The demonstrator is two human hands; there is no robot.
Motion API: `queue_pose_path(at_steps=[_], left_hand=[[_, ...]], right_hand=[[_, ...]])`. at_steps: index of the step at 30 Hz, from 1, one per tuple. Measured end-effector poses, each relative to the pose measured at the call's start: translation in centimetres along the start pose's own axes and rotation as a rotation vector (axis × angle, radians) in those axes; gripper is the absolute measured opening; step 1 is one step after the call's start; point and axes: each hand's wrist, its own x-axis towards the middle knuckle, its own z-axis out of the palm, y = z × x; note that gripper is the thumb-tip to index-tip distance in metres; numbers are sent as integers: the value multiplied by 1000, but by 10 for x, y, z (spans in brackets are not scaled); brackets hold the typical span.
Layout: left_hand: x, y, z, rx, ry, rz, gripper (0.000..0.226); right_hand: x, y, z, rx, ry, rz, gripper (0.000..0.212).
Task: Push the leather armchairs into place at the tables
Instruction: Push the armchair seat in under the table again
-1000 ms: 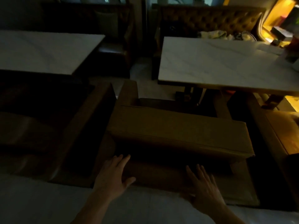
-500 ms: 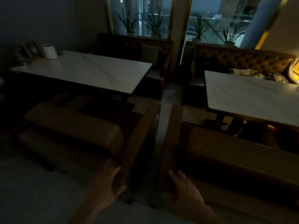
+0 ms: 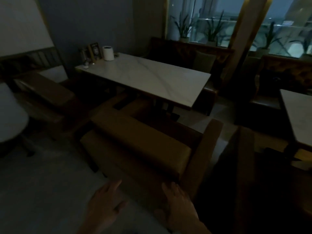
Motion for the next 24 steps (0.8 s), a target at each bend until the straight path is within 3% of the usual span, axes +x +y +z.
queue_pose_path(at_steps=[8,12,21,24], left_hand=[[113,-100,-39,40,-7,-55,86],[166,-134,-55,102,-49,-26,106],[271,-180,-55,115,-130,210,104],[300,-195,-50,180,-168,329,101]], right_hand=[[135,-103,20,-52,-4,-46,87],[171,-132,27,-60,5,1,85],[195,-152,46,-53,144,264,81],[190,-164,61,-45,181,429,82]])
